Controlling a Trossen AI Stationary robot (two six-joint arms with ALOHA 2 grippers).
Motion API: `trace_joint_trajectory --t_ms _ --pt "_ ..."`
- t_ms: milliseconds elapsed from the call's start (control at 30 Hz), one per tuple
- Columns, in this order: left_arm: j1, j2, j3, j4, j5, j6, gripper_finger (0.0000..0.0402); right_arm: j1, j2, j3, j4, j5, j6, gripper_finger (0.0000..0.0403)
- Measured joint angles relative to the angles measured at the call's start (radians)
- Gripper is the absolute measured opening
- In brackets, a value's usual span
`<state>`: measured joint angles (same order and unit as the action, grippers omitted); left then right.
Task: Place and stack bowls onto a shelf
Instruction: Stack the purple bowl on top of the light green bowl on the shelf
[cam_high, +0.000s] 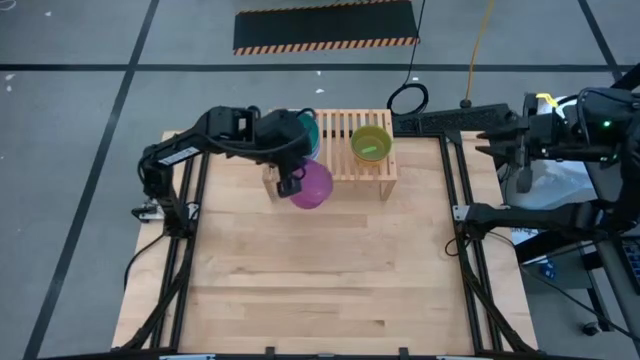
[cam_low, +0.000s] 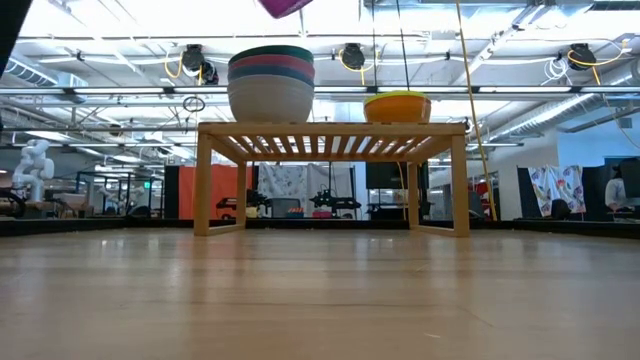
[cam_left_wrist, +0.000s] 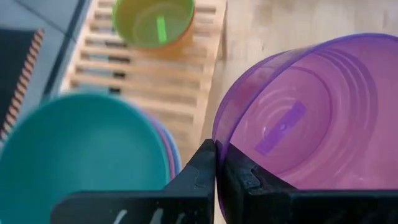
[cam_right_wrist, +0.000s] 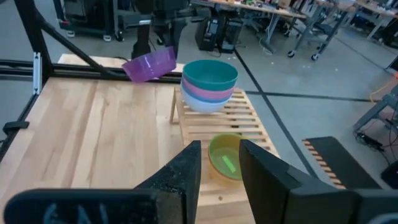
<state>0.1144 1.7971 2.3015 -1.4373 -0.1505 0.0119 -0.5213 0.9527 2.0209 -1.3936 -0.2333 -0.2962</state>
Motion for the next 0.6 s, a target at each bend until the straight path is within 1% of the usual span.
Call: trace_joint_trajectory --t_ms 67,167,233,467,600 --pt "0.008 0.039 0.055 0.002 0.002 0.042 0.0005 0.000 -0.002 0.000 -0.016 0.000 0.000 0.0105" --pt "0.034 0.054 0.041 0.067 0.022 0.088 0.0005 0.000 -0.002 0.000 -0.057 0.000 -0.004 0.0105" --pt "0.061 0.059 0.041 0.109 0.064 0.091 0.0005 0.000 -0.002 0.000 -0.070 -0.001 -0.003 0.0105" --pt "0.151 0.075 0.042 0.293 0.153 0.089 0.0005 0.000 -0.003 -0.015 -0.126 -0.003 0.006 0.0105" --pt "0.191 0.081 0.043 0.362 0.204 0.084 0.0005 0.000 -0.002 -0.036 -0.139 -0.004 0.026 0.0105"
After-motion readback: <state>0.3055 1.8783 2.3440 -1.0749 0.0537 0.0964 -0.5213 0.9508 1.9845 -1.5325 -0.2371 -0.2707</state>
